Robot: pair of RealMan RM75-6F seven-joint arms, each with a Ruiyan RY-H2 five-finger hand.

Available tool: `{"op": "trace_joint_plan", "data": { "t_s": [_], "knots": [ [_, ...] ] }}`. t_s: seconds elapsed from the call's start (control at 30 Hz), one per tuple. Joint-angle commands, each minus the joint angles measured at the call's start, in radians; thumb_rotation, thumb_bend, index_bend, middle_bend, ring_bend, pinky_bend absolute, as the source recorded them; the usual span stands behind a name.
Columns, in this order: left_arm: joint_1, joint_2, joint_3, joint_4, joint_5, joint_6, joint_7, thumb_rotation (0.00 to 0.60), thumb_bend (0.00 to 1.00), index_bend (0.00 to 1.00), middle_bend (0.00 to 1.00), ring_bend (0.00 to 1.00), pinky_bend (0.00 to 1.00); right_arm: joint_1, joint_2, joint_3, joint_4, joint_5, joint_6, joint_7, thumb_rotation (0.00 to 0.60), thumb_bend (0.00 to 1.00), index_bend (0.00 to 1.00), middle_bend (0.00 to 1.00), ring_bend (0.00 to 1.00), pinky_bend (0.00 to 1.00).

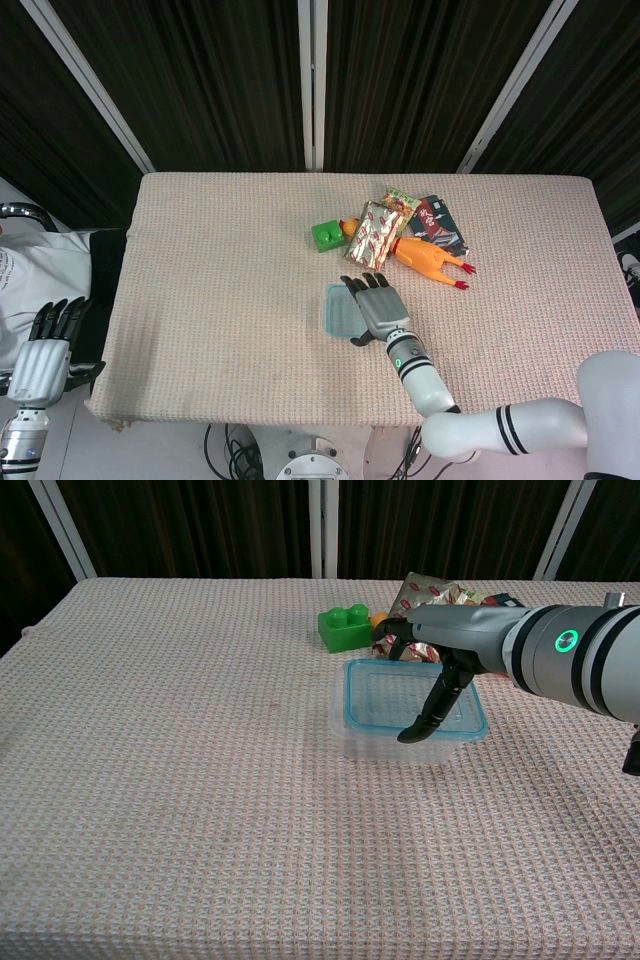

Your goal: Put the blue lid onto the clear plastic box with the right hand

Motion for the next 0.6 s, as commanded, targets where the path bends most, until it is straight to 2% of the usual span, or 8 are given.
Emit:
{"op": "trace_joint_plan", "data": {
  "t_s": [0.03, 0.6],
  "knots": [
    [0.0, -0.001, 0.0, 0.001, 0.0, 0.0, -0.001, 0.6, 0.14, 0.07, 0.05, 0.0, 0.0, -0.002, 0.0, -0.003, 0.002, 0.001, -0.005, 0.003, 0.6, 0.16, 0.0, 0.26, 0.0, 0.0],
    [0.006, -0.004, 0.003, 0.007, -0.002, 0.006, -0.012, 0.6, 0.14, 0.07, 0.05, 0.0, 0.0, 0.008, -0.018, -0.005, 0.017, -0.001, 0.003, -0.012, 0.6, 0.16, 0.0, 0.23, 0.0, 0.0]
  ]
}}
